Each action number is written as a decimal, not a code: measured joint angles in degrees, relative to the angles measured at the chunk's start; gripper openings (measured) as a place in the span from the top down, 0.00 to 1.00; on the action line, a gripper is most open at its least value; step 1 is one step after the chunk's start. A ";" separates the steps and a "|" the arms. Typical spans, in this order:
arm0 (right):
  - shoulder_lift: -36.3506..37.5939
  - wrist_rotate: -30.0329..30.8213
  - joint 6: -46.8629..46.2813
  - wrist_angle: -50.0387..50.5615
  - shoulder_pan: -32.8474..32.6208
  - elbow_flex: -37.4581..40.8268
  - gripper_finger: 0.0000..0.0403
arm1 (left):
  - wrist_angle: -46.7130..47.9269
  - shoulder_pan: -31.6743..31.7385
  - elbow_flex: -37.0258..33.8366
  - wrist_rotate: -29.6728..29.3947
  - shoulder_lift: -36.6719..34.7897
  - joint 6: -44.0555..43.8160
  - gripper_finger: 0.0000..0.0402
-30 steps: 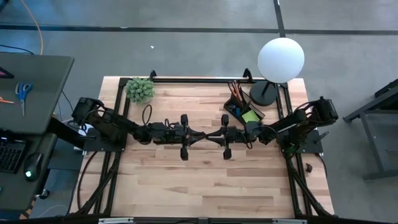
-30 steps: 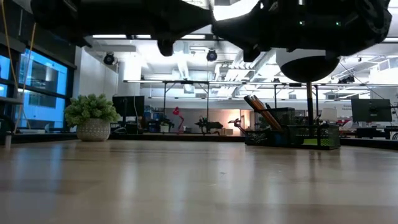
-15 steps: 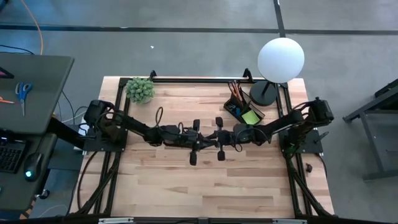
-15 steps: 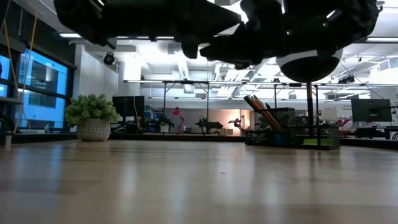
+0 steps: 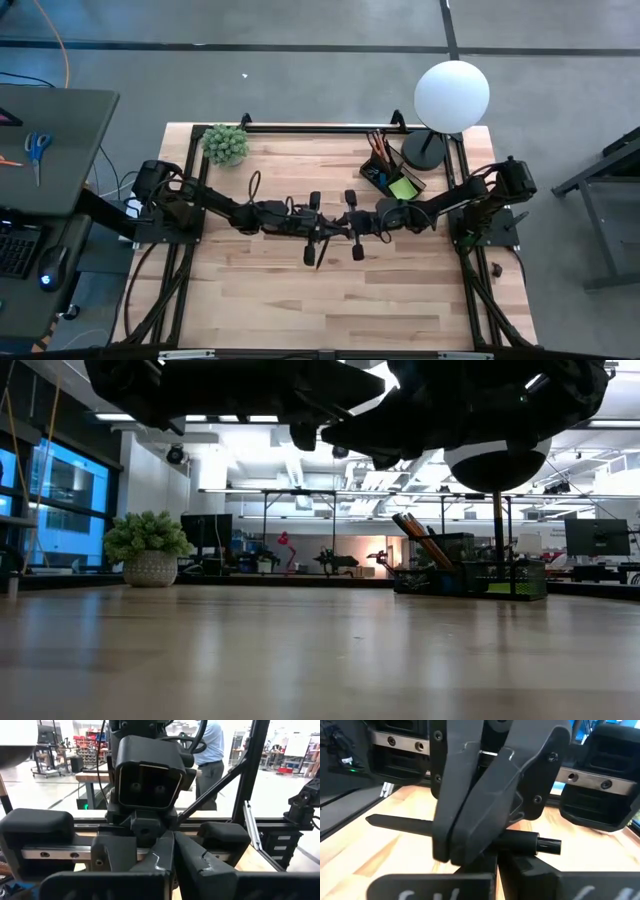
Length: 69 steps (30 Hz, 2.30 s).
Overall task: Pick and place office supplies into organizer
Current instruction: Put the black pen into the black desk organizer
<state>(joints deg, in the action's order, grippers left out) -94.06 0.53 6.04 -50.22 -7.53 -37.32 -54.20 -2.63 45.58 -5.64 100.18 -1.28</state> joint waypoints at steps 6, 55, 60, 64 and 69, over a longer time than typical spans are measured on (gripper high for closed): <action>0.00 3.03 -0.87 1.58 0.02 -0.02 1.00 | 2.57 0.02 -0.04 0.40 0.00 -0.46 1.00; -0.06 -17.87 -8.33 4.11 4.79 0.02 0.49 | 12.45 0.15 0.00 4.57 0.04 7.70 0.85; -0.11 -17.66 -8.35 4.58 4.78 0.02 0.49 | 13.75 0.22 0.00 8.34 0.02 8.84 0.85; -0.11 -14.76 -7.92 5.05 4.68 0.02 0.49 | 14.06 0.22 -0.07 11.53 0.02 6.90 0.83; 0.17 -10.63 -7.19 1.08 5.13 -0.53 0.49 | 16.87 -0.28 -0.43 11.51 0.48 4.26 0.79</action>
<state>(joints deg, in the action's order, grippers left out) -93.89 -10.10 -1.15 -49.14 -2.40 -37.85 -37.33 -2.91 45.15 5.87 100.66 2.98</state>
